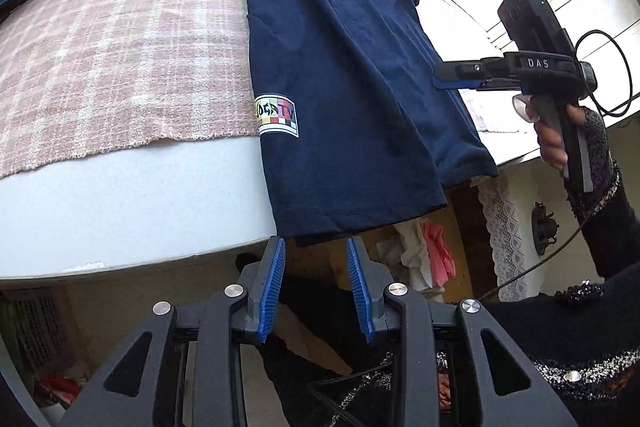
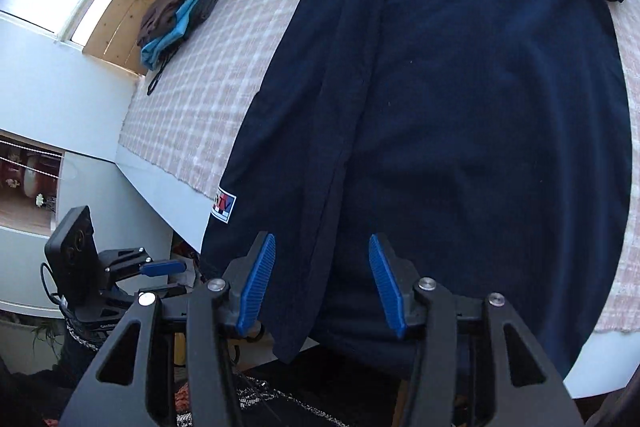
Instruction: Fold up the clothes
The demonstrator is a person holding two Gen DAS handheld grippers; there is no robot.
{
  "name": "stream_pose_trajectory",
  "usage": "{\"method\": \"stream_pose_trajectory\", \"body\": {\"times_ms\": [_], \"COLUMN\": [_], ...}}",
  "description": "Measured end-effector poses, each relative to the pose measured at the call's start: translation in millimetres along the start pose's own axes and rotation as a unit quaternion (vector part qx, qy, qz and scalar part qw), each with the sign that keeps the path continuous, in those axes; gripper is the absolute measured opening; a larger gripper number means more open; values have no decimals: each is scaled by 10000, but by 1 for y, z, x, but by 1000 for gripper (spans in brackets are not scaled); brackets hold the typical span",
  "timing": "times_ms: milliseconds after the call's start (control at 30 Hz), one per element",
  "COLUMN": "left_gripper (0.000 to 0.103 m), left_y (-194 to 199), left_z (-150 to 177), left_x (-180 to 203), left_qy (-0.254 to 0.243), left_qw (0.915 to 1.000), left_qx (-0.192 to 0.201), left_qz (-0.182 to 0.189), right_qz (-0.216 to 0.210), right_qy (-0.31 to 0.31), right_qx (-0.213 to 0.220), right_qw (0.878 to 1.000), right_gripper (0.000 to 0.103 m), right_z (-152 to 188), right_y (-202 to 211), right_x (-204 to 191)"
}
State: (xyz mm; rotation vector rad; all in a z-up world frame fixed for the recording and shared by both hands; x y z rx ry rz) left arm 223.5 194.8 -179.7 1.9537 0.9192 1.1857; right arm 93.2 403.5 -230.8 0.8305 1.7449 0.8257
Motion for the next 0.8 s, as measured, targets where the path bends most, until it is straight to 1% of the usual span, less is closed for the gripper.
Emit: {"method": "stream_pose_trajectory", "body": {"times_ms": [133,233,333,433,467,533,567,700,800], "left_gripper": [30,30,30,30,28,19,5,4,3], "left_y": [-7,-10,-16,-22,-23,-26,-27,-22,-4], "left_z": [1,1,-1,-4,-4,-6,-7,-10,-12], "left_x": [2,0,-6,-10,-9,-5,-4,2,-1], "left_qy": [-153,-347,-382,-422,-454,-498,-516,-695,-669], "left_qw": [9998,9992,9988,9986,9985,9984,9983,9971,9974], "left_qx": [-83,-143,-213,-275,-281,-261,-252,-143,19], "left_qz": [1,-140,-204,-136,-75,58,123,276,273], "right_qz": [60,193,122,66,48,11,-7,-79,-166], "right_qy": [14,100,64,30,19,-3,-14,-59,-81], "right_qx": [-154,-219,-257,-266,-269,-275,-277,-288,-286], "right_qw": [9999,9995,9996,9996,9996,9996,9996,9995,9994], "right_gripper": [49,49,49,49,49,49,49,49,49], "right_z": [23,34,36,36,36,35,35,35,34], "right_y": [-21,-28,-32,-35,-35,-37,-38,-42,-44], "right_x": [-7,-6,-8,-9,-9,-9,-9,-9,-10]}}
Point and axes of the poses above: each gripper's, at about its wrist camera, not at the fingertips, and y roughly against the way its jaws point, x to its right, z to its underside, the point moved 7 cm from there along -y, roughly the way its jaws point, and after that the axes turned 5 degrees about x, right-handed, at the moved point
